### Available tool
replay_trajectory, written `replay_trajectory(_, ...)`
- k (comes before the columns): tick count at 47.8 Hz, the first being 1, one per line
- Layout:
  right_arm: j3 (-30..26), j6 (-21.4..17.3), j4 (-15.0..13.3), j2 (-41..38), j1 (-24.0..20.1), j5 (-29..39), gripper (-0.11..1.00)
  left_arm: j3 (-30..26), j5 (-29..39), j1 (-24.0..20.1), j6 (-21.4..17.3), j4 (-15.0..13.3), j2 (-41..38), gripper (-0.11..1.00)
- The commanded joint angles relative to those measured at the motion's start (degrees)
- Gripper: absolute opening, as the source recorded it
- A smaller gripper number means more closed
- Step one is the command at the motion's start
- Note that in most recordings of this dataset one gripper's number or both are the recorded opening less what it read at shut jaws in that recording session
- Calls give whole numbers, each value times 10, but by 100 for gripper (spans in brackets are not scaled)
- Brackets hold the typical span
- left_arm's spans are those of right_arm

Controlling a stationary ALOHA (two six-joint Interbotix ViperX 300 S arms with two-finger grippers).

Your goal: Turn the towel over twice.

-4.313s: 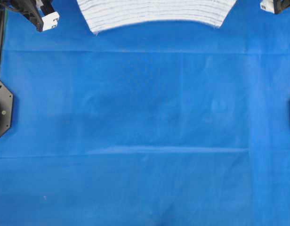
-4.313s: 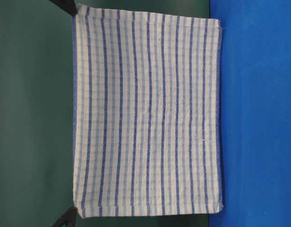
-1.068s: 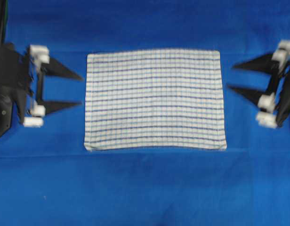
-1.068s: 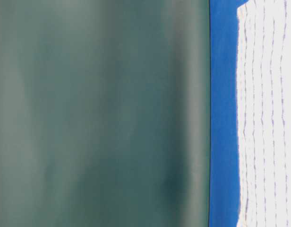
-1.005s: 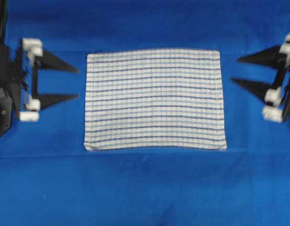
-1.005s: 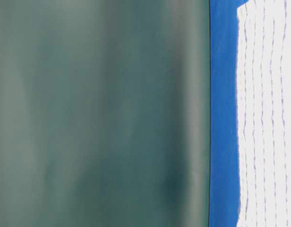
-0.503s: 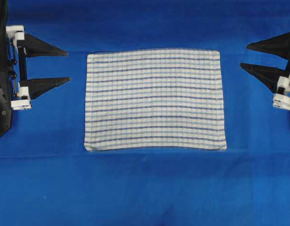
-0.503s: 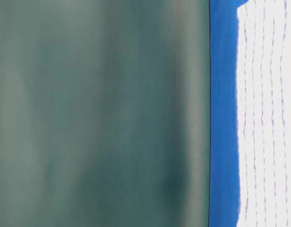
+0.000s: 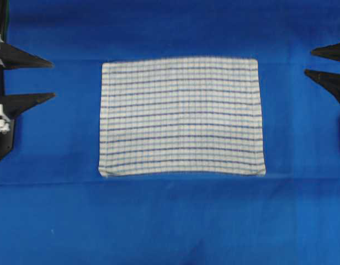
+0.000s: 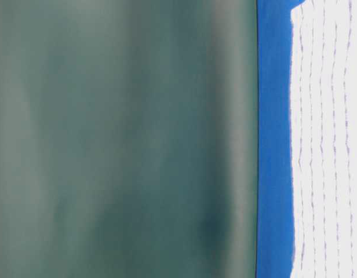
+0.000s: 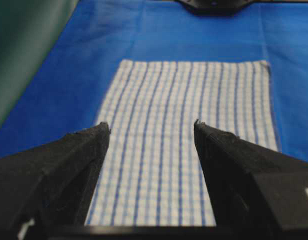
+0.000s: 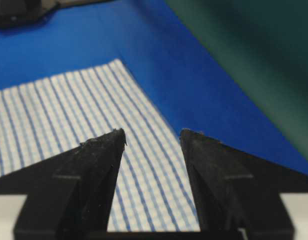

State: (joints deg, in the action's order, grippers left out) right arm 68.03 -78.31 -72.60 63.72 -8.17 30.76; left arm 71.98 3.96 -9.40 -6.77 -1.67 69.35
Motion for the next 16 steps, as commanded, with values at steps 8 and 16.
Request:
replay_trajectory(8,68,-8,0,62,1,2,54,42,23,0,4,0,64,64)
replay_trajectory(16,99,-33,0,87,1,0,53,75,20,0,5,-4,90,64)
